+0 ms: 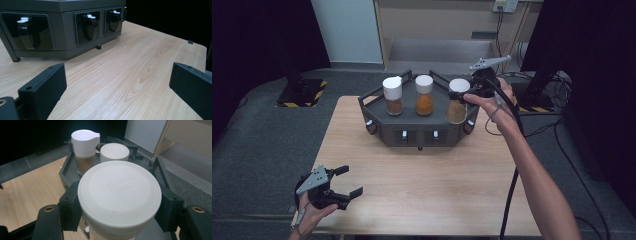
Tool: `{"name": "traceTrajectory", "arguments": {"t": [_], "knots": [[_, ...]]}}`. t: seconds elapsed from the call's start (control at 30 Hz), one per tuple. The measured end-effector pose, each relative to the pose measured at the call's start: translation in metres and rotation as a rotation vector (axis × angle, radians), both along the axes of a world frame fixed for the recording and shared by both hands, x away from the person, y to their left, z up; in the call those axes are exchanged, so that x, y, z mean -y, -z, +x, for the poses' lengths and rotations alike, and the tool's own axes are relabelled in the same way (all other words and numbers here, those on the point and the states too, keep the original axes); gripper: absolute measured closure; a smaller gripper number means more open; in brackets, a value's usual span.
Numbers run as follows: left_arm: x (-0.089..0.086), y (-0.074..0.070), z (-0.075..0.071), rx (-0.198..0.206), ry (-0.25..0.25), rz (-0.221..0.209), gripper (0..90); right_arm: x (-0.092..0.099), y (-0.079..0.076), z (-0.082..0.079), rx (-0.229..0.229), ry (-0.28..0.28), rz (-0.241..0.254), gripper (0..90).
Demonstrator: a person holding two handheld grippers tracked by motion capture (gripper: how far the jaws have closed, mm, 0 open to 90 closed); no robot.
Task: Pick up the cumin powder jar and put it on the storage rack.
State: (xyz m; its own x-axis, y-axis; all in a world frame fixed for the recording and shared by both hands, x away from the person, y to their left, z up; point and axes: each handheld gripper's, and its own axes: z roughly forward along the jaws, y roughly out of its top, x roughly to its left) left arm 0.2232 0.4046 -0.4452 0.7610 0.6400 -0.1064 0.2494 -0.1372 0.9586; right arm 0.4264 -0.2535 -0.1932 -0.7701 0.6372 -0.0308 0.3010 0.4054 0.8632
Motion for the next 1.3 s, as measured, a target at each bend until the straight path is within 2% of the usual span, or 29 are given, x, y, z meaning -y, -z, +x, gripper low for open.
{"name": "traceTrajectory", "arguments": {"t": [0.17,0.27,0.57,0.87,1.3], "knots": [[0.0,0.0,0.0,-0.001,-0.001,-0.001,0.3,-0.007,0.002,0.009,0.004,0.037,-0.01,33.9],[0.0,0.0,0.0,-0.001,-0.001,0.0,0.3,-0.011,0.006,0.016,-0.001,0.064,-0.004,33.9],[-0.001,0.0,0.0,0.002,0.0,-0.001,0.3,-0.029,0.019,0.031,-0.013,0.133,-0.034,33.9],[0.0,0.0,0.0,0.0,0.0,-0.001,0.3,-0.038,0.027,0.04,-0.031,0.142,-0.064,33.9],[0.0,0.0,0.0,-0.001,0.001,0.002,0.3,-0.04,0.039,0.046,-0.072,0.141,-0.068,33.9]]}}
